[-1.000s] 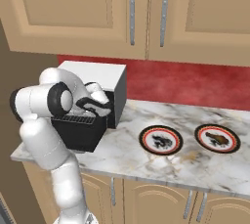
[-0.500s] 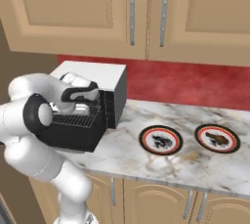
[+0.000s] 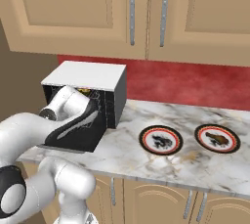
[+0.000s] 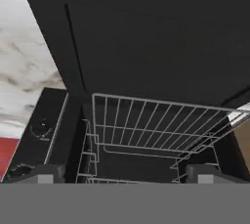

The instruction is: Open the toaster oven door. Place the bread on the top rack in the toaster oven and place the chicken drumstick on the bottom rack.

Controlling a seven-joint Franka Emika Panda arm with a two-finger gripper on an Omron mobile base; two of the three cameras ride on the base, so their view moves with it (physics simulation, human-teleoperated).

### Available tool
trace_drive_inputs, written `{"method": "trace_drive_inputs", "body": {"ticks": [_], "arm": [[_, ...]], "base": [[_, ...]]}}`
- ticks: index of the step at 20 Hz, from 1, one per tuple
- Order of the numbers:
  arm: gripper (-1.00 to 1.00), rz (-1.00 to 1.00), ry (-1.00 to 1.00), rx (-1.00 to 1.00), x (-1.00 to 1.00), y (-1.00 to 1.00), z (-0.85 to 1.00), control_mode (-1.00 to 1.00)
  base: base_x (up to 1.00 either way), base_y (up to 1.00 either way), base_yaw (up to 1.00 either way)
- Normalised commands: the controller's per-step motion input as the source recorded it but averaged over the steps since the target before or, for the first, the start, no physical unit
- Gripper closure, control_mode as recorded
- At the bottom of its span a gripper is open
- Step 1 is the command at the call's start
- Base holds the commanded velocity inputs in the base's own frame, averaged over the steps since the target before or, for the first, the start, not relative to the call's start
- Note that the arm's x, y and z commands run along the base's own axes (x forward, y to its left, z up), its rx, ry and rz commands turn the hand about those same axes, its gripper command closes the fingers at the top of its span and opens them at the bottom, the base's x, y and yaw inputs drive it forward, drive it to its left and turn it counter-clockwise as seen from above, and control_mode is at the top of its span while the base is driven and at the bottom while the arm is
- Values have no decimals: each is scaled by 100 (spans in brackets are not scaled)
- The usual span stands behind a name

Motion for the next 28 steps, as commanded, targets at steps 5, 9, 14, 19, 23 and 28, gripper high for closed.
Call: {"method": "trace_drive_inputs", "body": {"ticks": [5, 9, 14, 19, 23, 28], "arm": [[-100, -4, 0, -2, -76, -35, 100, -100], [-100, -13, 0, -9, -59, -49, 100, -100], [-100, -21, 11, -11, -31, -75, 100, -100], [-100, -29, 12, -4, -1, -87, 100, -100], [-100, -27, 4, 1, 6, -99, 100, -100], [-100, -16, 1, 16, 32, -100, 88, -100]], "base": [[0, 0, 0], [0, 0, 0], [0, 0, 0], [0, 0, 0], [0, 0, 0], [0, 0, 0]]}}
